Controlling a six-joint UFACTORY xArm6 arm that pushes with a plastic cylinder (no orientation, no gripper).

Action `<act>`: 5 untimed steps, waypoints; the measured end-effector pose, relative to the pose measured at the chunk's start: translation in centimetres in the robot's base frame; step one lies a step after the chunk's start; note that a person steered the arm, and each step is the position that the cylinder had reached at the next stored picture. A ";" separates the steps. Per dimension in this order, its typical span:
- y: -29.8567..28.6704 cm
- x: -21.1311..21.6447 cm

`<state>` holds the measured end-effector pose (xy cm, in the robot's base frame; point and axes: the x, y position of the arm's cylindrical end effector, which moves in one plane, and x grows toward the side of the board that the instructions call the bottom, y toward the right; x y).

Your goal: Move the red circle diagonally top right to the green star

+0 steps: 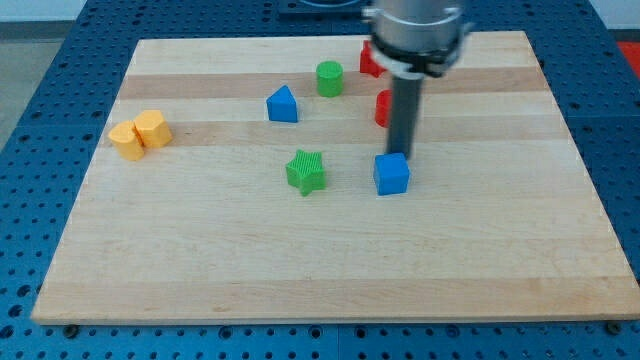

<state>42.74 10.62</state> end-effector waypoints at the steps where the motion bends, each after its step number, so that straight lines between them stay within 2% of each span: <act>1: 4.7 -2.0; 2: 4.7 -7.3; 3: 3.1 -10.3; 5: -1.3 -9.2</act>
<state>33.54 9.29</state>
